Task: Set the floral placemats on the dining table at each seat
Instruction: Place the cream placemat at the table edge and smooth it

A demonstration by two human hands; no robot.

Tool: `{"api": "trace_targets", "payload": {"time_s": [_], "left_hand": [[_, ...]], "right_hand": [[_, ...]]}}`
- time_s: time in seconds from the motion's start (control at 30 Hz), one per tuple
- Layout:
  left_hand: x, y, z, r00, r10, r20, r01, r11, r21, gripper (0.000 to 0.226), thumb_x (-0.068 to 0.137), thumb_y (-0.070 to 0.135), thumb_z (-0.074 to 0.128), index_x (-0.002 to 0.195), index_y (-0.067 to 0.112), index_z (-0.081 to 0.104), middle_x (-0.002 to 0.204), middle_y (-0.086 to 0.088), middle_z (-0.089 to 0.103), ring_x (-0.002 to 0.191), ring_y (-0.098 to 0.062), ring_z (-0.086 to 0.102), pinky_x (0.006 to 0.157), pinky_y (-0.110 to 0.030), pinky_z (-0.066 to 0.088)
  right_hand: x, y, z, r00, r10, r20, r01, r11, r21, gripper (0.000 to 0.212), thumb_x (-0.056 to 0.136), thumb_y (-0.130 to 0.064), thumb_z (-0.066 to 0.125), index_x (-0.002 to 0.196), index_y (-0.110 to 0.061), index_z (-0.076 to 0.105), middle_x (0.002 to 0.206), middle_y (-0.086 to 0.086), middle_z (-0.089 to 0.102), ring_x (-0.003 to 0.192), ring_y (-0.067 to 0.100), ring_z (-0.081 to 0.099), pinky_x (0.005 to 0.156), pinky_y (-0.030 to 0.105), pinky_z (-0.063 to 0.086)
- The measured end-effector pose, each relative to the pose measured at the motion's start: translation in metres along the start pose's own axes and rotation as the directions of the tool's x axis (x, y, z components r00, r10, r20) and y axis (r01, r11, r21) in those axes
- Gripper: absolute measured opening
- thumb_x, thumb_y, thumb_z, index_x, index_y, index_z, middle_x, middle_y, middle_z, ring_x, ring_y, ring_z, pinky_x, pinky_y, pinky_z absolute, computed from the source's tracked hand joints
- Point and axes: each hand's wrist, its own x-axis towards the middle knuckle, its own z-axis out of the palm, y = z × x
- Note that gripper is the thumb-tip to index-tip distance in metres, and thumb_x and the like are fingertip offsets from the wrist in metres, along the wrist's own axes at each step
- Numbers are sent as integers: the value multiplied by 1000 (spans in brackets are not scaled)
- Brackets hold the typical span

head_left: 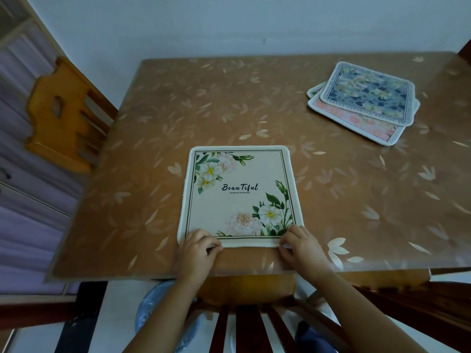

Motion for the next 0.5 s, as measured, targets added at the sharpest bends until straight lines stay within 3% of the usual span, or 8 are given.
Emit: {"api": "trace_targets", "payload": {"time_s": [0.17,0.5], "left_hand": [[-2,1,0,1000,17,0,-17,1000,-12,10,67,9,79,71,10,70,75,-7,62,77,-26,58,68,-36,44],[1,1,1,999,9,37,-9,1000,-23,10,71,14,76,71,13,66,79,-1,61,82,-18,54,68,-24,36]], "right_hand": [[-1,0,1,999,-2,-34,3,1000,13,6,78,-7,65,79,-2,62,87,15,60,82,31,55,71,45,49],[4,-2,0,1000,-12,5,13,999,-40,7,79,-7,60,81,0,63,88,17,62,84,32,56,71,43,48]]}}
